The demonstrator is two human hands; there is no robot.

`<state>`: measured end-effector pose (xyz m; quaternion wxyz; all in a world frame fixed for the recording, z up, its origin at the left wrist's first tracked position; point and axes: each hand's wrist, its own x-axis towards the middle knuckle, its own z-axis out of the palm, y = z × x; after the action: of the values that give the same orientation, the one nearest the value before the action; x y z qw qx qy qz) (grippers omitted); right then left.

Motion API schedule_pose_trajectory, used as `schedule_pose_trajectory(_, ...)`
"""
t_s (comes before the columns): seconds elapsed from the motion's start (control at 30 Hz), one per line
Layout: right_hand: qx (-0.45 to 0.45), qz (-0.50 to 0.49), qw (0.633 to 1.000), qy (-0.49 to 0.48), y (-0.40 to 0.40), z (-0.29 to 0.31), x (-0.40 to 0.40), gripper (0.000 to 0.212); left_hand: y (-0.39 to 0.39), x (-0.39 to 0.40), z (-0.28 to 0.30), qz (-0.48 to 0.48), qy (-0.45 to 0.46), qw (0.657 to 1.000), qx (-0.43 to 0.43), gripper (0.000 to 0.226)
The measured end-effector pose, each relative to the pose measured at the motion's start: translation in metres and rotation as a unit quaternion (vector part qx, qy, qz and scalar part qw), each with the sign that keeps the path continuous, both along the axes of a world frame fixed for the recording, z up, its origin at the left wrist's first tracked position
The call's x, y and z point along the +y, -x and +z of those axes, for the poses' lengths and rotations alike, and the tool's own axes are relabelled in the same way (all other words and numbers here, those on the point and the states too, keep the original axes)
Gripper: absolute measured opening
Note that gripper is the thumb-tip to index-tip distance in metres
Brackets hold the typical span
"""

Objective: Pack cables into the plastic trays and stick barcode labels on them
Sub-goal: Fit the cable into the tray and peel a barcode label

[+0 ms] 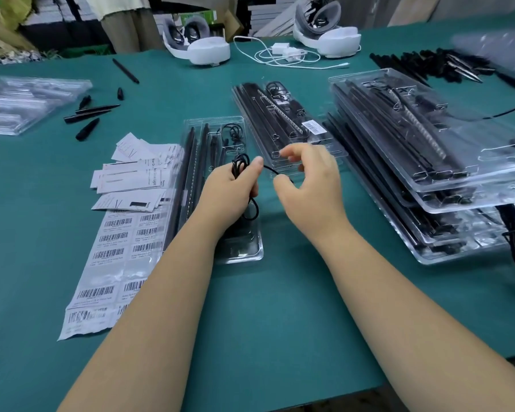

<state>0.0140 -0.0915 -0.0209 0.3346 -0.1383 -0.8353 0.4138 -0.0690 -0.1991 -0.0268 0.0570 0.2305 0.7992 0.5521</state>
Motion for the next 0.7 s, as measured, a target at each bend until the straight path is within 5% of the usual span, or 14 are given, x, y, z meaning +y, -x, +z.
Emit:
schedule_pose_trajectory(0.13,-0.098,0.003,0.995,-0.016,0.006,-0.006,0.013,0.022,0.001,0.001,-0.001,-0.018,-0.023,0.999,0.018,0.046)
schedule_pose_trajectory(0.4,-0.02,0.029,0.997,0.063,0.002,0.0,0.009,0.01,0.002,-0.002,-0.002,-0.061,-0.069,0.995,0.024,0.015)
schedule_pose_trajectory(0.7,0.017,0.142,0.959,0.243,0.0,0.003,-0.008,0.017,-0.007,-0.003,0.002,-0.075,-0.024,0.997,0.025,0.038)
